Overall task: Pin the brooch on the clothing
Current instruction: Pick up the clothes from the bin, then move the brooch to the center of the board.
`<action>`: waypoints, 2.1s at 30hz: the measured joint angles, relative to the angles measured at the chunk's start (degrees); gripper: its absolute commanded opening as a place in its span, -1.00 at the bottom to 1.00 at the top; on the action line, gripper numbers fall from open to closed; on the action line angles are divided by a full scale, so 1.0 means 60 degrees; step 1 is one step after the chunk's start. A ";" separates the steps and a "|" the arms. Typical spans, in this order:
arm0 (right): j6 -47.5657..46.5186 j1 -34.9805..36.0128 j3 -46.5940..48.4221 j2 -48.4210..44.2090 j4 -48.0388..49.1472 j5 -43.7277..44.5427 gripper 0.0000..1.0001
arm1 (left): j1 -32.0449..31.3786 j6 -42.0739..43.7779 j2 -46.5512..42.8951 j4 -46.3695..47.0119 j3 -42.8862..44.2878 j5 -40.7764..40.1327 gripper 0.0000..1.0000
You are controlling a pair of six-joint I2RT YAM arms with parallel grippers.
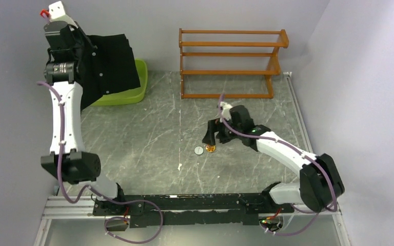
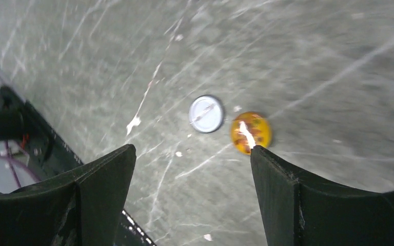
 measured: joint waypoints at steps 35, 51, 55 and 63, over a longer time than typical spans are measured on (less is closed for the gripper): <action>0.0794 0.1836 0.1475 0.4510 0.0426 0.1461 -1.00 | 0.0000 -0.1861 -0.8102 -0.1475 -0.9038 0.1851 -0.95; 0.1453 -0.1260 -0.1235 0.1362 -0.0619 0.2947 -1.00 | -0.0372 -0.2251 -0.7206 -0.1399 -0.9045 0.2947 -0.95; 0.1093 -0.1592 -0.1268 0.0714 -0.0933 0.2940 -0.97 | -0.0627 -0.2248 -0.7191 -0.1402 -0.9045 0.2976 -0.95; 0.0087 0.0324 -0.0539 -0.0364 -0.1370 0.2677 -0.41 | -0.0670 -0.2226 -0.7216 -0.1381 -0.9224 0.2754 -0.95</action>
